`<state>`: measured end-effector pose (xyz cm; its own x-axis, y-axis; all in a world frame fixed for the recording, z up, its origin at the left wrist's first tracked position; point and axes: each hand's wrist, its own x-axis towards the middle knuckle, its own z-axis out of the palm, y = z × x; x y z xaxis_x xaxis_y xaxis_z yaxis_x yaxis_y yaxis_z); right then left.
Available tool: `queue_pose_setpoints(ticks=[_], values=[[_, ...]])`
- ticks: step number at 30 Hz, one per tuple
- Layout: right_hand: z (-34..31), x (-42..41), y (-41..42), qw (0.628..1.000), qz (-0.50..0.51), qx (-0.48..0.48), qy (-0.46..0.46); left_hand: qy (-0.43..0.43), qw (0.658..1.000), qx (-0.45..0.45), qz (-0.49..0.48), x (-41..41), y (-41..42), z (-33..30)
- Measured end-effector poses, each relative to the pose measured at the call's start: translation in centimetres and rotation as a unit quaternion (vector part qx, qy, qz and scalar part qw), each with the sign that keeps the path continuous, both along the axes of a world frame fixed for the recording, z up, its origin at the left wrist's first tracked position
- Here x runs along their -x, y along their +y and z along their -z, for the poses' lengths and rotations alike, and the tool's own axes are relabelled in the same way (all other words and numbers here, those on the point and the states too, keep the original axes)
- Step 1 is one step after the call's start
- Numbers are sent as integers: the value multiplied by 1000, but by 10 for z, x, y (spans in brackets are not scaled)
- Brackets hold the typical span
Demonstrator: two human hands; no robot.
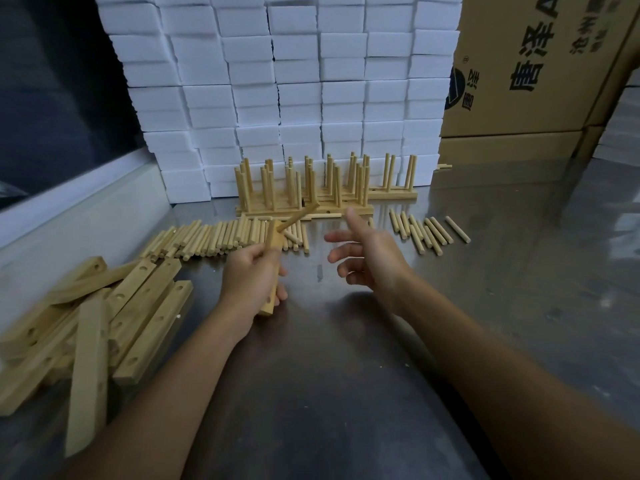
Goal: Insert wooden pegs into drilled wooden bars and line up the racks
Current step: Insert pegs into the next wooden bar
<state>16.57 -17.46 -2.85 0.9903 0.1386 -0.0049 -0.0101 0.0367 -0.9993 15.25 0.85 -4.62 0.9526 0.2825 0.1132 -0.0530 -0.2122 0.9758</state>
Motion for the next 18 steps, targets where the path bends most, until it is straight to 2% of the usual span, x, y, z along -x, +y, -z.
queue_pose_setpoints(ticks=[2,4,6,14,18], values=[[7,-1,-3,986,46,143,-77,13,997,79,-18,-2,2,-3],[15,-6,-7,938,92,297,-154,21,989,140,-36,-3,4,-5],[19,-9,-13,900,111,383,-177,22,980,192,-40,-5,4,-7],[21,-21,5,856,73,478,-181,3,956,294,-22,-3,0,-5],[25,-39,30,841,91,508,-162,-5,949,317,0,0,2,-3]])
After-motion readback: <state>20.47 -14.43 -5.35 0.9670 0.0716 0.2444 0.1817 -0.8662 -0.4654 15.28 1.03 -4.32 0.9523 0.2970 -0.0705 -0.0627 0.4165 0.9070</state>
